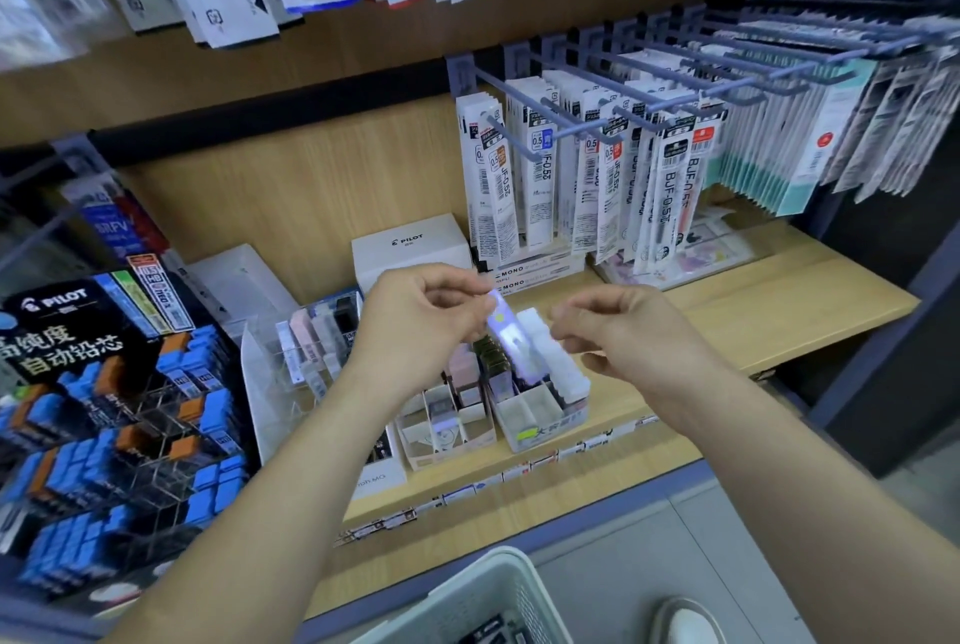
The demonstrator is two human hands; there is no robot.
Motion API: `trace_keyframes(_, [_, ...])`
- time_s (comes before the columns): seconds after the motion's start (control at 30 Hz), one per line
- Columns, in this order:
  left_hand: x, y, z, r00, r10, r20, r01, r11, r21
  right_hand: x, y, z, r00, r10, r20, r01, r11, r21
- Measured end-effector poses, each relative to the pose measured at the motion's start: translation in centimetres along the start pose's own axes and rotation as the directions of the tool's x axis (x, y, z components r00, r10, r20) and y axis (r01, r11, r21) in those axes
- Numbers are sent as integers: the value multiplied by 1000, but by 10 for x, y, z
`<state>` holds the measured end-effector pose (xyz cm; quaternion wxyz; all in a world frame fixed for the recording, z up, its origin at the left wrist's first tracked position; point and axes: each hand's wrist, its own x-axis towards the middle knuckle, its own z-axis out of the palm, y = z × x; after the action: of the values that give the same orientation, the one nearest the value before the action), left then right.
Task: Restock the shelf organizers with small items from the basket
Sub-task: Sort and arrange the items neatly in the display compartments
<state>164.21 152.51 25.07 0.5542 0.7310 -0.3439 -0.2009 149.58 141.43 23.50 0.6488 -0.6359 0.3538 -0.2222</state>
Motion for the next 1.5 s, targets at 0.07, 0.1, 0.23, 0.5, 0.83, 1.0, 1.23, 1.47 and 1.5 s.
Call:
trace_keyframes(0.07, [-3,-10,-2,998,40,-56,-31,988,153,5,6,-8,994,12,-110,-22,995,-94])
trace_keyframes(0.1, [-7,-16,-2,997,53,-54,-40,976,215,7,10,-11,990,29,-135,-46,991,-126])
trace_keyframes(0.23, [-23,-38,10,994,103,-35,-83,927,365,7,19,-14,986,131,-103,-151,961,-230])
trace_keyframes(0.5, [-23,-69,25,973,215,84,-221,761,610,6,34,-4,954,299,6,-287,922,-260])
trace_keyframes(0.83, [-8,-82,35,952,211,222,-273,255,928,13,58,4,958,285,-14,-283,944,-170])
trace_keyframes(1.0, [-7,-82,40,958,226,179,-232,240,942,15,58,2,944,330,-23,-328,928,-174])
trace_keyframes(1.23, [-26,-60,15,955,260,145,-265,521,811,17,42,-3,984,-12,-177,-62,910,-409])
trace_keyframes(1.47, [-80,-75,-46,998,-21,-61,45,903,427,-27,11,27,984,-140,110,174,882,-438])
trace_keyframes(1.5, [-88,-84,-52,995,-86,-41,95,915,393,-36,13,36,976,-85,203,170,877,-449])
